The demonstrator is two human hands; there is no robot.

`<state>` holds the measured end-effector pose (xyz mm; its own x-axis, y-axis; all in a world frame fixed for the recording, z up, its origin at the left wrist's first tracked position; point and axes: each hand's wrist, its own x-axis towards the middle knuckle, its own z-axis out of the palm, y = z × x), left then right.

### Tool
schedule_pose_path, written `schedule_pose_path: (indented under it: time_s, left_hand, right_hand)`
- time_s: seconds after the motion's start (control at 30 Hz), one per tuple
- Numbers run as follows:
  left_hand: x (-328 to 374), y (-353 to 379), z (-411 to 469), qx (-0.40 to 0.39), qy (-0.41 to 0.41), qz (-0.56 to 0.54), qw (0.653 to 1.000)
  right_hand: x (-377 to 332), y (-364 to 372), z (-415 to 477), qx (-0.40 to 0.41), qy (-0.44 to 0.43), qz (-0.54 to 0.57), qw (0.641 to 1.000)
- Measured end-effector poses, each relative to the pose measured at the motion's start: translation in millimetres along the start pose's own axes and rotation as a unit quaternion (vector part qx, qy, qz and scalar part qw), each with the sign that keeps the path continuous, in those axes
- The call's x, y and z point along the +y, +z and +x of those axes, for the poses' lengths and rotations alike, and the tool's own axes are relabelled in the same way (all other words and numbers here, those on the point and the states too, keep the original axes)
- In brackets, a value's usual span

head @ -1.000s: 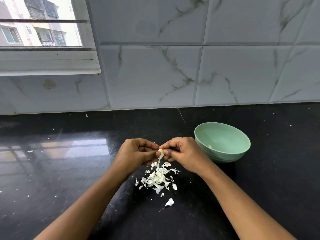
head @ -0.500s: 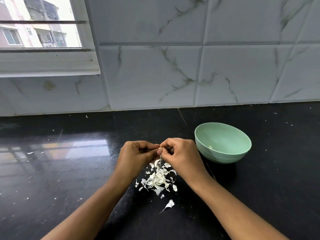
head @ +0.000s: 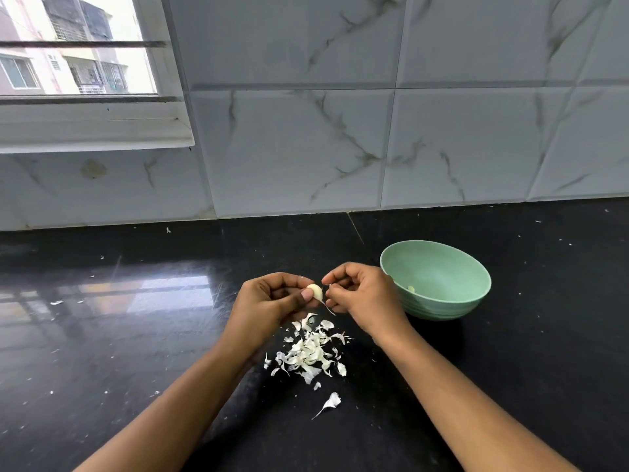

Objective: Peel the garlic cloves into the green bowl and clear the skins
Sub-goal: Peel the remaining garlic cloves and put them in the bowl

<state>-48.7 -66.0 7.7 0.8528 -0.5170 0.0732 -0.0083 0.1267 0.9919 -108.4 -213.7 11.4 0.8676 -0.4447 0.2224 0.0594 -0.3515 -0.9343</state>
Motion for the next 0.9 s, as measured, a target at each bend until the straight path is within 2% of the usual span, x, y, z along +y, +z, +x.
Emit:
schedule_pose_path:
  time_s: [0.1,0.23,0.33,0.43,0.57,0.77,0.9]
  left_hand:
    - [-0.8,-0.3,2.0,0.001,-0.035,-0.04,0.999]
    - [2.9,-0.6,1.6,0.017,-0.042,-0.068,0.997]
    - [3.8,-1.5,1.9,0.023,-0.057,-0.082,0.995]
    - [2.9,-1.0,2.1,0.026,-0.072,-0.1,0.992]
    - [2.4,-0.1,1.9,0.014,-0.081,-0.095,0.992]
    - [3.6,-2.2,2.0,0.007,-0.061,-0.067,0.996]
    - [2.9,-0.7,1.6,0.007,-0.048,-0.059,0.997]
  right_hand:
    - [-4.5,-5.0,0.0,-0.032,0.022,-0.019,0.999]
    - [-3.2,-10.1,1.3,-0.092,0.049,-0.078,0.991]
    - [-2.7,-12.5,1.6,-0.113,0.046,-0.053,0.991]
    - [-5.1,-8.6,-1.4,-0.114,0.025,-0.002,0.993]
    - [-0.7,-2.3,-0.6,-0.08,-0.021,-0.012,0.996]
    - [-2.2,-4.9,-1.8,-0.083,-0.091,-0.115,0.986]
    - [-5.5,-5.9,-2.0,-0.132,-0.022,-0.009,0.991]
